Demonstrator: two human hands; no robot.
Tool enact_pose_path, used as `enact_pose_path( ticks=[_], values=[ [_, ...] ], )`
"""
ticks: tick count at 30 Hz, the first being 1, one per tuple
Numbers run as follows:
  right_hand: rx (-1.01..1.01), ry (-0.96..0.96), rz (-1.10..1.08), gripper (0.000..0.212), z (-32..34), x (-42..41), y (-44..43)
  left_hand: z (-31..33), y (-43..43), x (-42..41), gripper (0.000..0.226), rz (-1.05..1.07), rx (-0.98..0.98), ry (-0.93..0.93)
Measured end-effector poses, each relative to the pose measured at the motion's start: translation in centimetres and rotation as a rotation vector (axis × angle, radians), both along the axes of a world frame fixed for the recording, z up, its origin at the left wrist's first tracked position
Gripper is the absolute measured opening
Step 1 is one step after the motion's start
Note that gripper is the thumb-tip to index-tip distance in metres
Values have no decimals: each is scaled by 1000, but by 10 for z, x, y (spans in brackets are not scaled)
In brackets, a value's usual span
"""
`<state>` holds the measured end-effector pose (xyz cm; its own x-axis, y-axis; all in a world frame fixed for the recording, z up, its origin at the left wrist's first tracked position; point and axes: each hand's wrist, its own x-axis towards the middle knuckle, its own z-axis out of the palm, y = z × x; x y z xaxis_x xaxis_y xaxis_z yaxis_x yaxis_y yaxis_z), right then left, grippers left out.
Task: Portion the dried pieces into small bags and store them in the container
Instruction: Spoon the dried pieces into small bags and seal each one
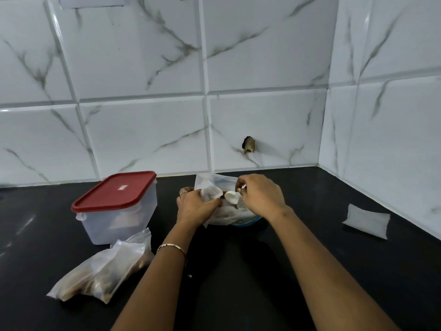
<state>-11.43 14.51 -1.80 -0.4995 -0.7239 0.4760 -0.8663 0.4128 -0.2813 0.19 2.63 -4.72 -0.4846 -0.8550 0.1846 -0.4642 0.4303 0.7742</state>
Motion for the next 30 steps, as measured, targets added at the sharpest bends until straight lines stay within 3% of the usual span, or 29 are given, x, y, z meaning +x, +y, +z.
enact_pose_path(
  ticks=[4, 9, 13, 16, 20, 25, 30],
  values=[
    [40, 29, 38, 22, -5, -1, -1, -1, -6, 4, 55, 24, 113, 47],
    [166, 290, 68, 29, -9, 4, -1, -2, 0, 21, 34, 13, 256, 177],
    [234, 331, 28, 28, -1, 8, 1, -6, 0, 26, 38, 19, 273, 150],
    [226, 148, -14, 28, 4, 7, 1, -6, 0, 27, 23, 20, 249, 93],
    [230, -182, -30, 31, 11, -5, 2, -7, -1, 27, 30, 22, 252, 100],
    [182, -528, 27, 42, 6, -19, -2, -10, -2, 26, 39, -28, 373, 233],
    [105, -790, 96, 27, 6, -5, 1, -11, 3, 24, 22, -99, 479, 384]
  ],
)
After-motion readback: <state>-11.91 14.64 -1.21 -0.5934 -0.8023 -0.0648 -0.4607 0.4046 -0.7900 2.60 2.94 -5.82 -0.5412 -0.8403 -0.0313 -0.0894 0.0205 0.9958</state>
